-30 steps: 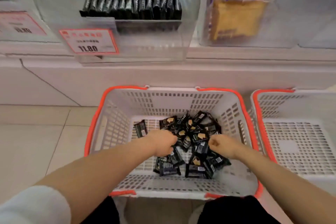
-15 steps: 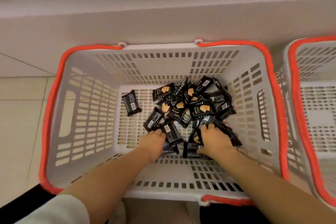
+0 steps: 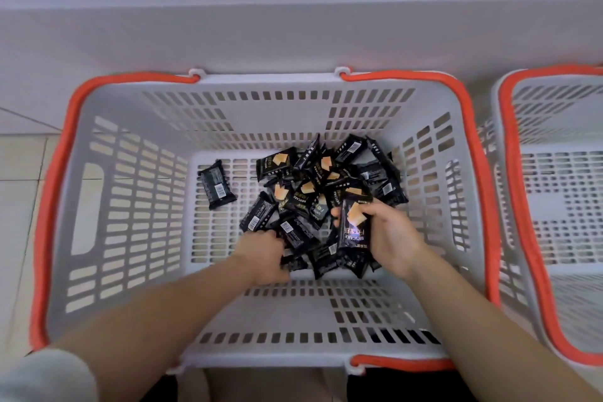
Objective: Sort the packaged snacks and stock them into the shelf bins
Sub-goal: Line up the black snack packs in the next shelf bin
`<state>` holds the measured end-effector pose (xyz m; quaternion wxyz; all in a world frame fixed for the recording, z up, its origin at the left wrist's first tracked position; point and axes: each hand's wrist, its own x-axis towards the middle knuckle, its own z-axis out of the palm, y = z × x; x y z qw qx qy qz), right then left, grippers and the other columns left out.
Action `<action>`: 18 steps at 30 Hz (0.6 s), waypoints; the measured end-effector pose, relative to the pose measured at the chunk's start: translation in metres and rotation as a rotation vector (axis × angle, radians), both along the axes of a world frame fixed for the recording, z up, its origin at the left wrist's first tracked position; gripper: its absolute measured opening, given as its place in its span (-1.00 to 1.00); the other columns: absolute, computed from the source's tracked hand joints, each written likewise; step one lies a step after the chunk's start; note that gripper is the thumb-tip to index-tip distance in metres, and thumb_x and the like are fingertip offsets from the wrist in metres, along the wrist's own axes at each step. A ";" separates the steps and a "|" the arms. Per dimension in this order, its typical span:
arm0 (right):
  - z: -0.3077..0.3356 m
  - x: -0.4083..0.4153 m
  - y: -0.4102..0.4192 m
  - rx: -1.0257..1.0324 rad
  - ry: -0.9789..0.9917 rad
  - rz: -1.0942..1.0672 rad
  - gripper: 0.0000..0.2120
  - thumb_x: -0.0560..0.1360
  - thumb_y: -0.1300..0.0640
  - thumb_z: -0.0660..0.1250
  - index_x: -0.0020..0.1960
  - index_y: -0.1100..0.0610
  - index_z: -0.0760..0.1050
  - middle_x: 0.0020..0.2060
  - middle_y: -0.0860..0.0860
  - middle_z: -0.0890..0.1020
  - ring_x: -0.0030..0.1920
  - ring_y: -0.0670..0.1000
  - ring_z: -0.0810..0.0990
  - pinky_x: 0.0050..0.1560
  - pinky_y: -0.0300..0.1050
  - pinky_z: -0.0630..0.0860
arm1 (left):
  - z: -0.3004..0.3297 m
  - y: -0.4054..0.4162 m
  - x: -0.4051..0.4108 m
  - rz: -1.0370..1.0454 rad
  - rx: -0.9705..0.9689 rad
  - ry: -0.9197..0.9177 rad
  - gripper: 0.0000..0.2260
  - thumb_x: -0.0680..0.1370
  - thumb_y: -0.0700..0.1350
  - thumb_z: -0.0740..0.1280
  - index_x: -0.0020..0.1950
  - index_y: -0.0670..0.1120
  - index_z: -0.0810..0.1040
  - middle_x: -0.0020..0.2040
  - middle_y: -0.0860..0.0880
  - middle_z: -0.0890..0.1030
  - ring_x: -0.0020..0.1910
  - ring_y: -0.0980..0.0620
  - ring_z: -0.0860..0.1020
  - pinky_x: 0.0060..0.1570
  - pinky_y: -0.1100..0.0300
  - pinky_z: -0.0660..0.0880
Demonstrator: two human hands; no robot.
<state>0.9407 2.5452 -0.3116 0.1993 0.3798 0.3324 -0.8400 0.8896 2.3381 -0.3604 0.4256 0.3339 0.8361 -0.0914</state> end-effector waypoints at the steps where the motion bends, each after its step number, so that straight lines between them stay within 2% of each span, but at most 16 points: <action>1: 0.002 0.001 -0.001 -0.004 -0.003 0.020 -0.77 0.56 0.25 0.08 0.10 0.19 0.49 -0.13 0.14 0.67 -0.22 0.04 0.66 -0.28 -0.10 0.60 | 0.007 -0.001 -0.008 0.164 0.054 -0.155 -0.70 0.49 0.14 0.22 -0.05 -0.08 0.52 -0.14 -0.04 0.50 -0.20 0.02 0.46 -0.20 0.17 0.42; 2: 0.003 0.002 -0.003 0.006 -0.010 0.037 -0.76 0.56 0.24 0.09 0.11 0.20 0.48 -0.12 0.14 0.67 -0.23 0.03 0.66 -0.28 -0.12 0.60 | 0.015 -0.004 -0.014 0.394 0.115 -0.346 -0.74 0.51 0.10 0.22 -0.13 -0.07 0.52 -0.18 -0.04 0.51 -0.23 0.02 0.45 -0.22 0.17 0.41; 3: 0.003 0.003 -0.006 0.015 -0.018 0.035 -0.77 0.55 0.26 0.09 0.11 0.21 0.48 -0.11 0.13 0.67 -0.22 0.03 0.65 -0.27 -0.12 0.59 | 0.021 -0.006 -0.018 0.690 0.200 -0.537 -0.79 0.54 0.04 0.21 -0.13 -0.07 0.53 -0.17 -0.06 0.53 -0.21 0.01 0.46 -0.15 0.15 0.43; 5: 0.004 0.002 -0.011 0.020 -0.021 0.003 -0.76 0.51 0.34 0.10 0.10 0.23 0.47 -0.12 0.12 0.62 -0.18 0.04 0.61 -0.17 -0.07 0.55 | 0.029 -0.010 -0.023 1.279 0.406 -0.871 -0.81 0.58 -0.05 0.17 0.00 -0.11 0.51 -0.07 -0.13 0.56 -0.11 -0.06 0.49 0.01 0.05 0.45; 7: 0.004 0.001 -0.014 0.037 -0.008 -0.003 -0.78 0.49 0.40 0.13 0.02 0.23 0.50 -0.18 0.08 0.62 -0.17 0.04 0.60 -0.11 -0.06 0.51 | 0.032 -0.012 -0.026 1.629 0.604 -1.068 -0.77 0.57 -0.08 0.13 0.04 -0.17 0.50 -0.12 -0.15 0.58 -0.17 -0.07 0.52 -0.05 0.06 0.44; 10: 0.003 0.000 -0.020 0.113 0.028 0.079 -0.83 0.50 0.38 0.22 -0.05 0.19 0.53 -0.25 0.01 0.69 -0.19 -0.02 0.65 -0.12 -0.10 0.53 | 0.032 -0.008 -0.024 1.749 0.671 -1.141 -0.71 0.57 -0.05 0.09 0.02 -0.18 0.52 -0.23 -0.15 0.63 -0.29 -0.05 0.53 -0.15 0.13 0.40; 13: -0.004 0.001 -0.030 0.283 -0.026 0.179 -0.91 0.49 0.30 0.31 -0.05 0.17 0.55 -0.17 0.03 0.69 -0.12 0.01 0.63 -0.05 -0.09 0.55 | 0.031 -0.004 -0.019 1.724 0.667 -1.139 -0.71 0.61 -0.03 0.08 0.01 -0.12 0.55 -0.20 -0.11 0.65 -0.27 -0.02 0.57 -0.15 0.14 0.42; 15: -0.007 0.000 -0.037 0.191 -0.061 0.127 -0.91 0.48 0.30 0.33 -0.02 0.19 0.54 -0.15 0.06 0.69 -0.12 0.01 0.66 -0.10 -0.11 0.58 | 0.029 -0.002 -0.014 1.673 0.661 -1.106 -0.75 0.61 -0.04 0.10 0.01 -0.09 0.55 -0.17 -0.06 0.65 -0.21 0.01 0.58 -0.11 0.14 0.43; 18: -0.008 -0.007 -0.041 -0.003 -0.129 -0.109 -0.84 0.47 0.35 0.31 0.03 0.21 0.52 -0.21 0.07 0.71 -0.18 0.00 0.70 -0.24 -0.18 0.61 | 0.026 -0.001 -0.012 1.674 0.681 -1.060 -0.75 0.63 -0.08 0.06 0.17 -0.10 0.48 -0.02 -0.11 0.60 -0.11 -0.04 0.58 -0.11 0.14 0.47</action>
